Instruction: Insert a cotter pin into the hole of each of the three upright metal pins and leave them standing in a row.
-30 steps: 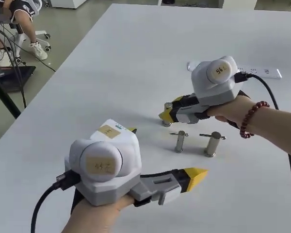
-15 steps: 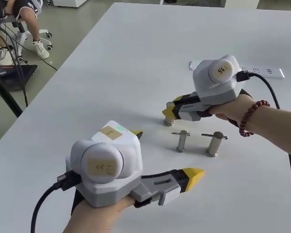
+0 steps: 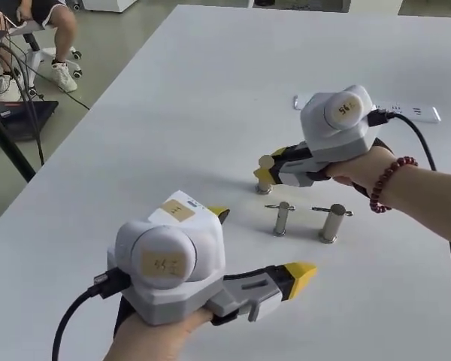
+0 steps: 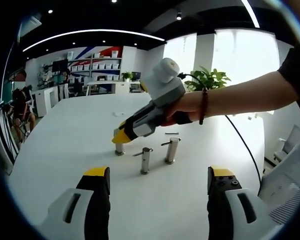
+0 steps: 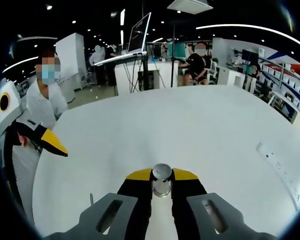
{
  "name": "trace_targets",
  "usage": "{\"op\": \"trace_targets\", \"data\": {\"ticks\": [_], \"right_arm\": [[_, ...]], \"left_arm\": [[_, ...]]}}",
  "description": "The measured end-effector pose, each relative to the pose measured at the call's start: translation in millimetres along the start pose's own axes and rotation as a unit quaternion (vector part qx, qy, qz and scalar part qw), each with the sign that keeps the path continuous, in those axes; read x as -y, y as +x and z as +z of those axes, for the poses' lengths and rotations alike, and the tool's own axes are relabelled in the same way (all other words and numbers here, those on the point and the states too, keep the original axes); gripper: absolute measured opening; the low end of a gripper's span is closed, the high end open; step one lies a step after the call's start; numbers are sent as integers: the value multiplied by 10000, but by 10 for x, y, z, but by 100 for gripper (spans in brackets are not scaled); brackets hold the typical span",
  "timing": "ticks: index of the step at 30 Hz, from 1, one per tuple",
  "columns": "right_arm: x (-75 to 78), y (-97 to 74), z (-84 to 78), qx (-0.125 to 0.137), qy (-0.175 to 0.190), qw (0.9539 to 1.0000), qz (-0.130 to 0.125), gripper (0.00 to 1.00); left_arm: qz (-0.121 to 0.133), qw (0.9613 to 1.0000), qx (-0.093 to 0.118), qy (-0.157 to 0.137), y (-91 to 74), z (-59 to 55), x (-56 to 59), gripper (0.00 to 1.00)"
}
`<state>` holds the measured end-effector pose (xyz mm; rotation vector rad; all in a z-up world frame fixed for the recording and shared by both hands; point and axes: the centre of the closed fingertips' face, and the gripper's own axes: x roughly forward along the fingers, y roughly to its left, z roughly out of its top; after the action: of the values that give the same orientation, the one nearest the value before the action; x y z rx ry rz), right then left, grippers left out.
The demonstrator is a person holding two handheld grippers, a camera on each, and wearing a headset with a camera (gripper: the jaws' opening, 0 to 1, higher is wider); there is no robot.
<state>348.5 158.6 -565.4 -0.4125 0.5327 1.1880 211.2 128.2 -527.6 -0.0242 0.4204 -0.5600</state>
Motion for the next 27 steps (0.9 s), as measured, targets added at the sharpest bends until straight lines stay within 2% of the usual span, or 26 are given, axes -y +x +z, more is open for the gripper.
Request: {"op": "trace_targets", "data": {"ticks": [6, 11, 18, 27], "right_arm": [[47, -97, -44, 1, 2, 10000, -72, 8], [118, -211, -157, -97, -51, 9998, -153, 8], [160, -380, -270, -133, -8, 9996, -253, 8], [225, -641, -422, -150, 106, 9991, -378, 8]], "left_arm": [[49, 10000, 43, -18, 2, 10, -32, 83], [71, 10000, 65, -17, 0, 18, -45, 88], [-20, 9999, 79, 60, 8, 48, -6, 99], [-98, 9998, 92, 177, -8, 80, 44, 99]]}}
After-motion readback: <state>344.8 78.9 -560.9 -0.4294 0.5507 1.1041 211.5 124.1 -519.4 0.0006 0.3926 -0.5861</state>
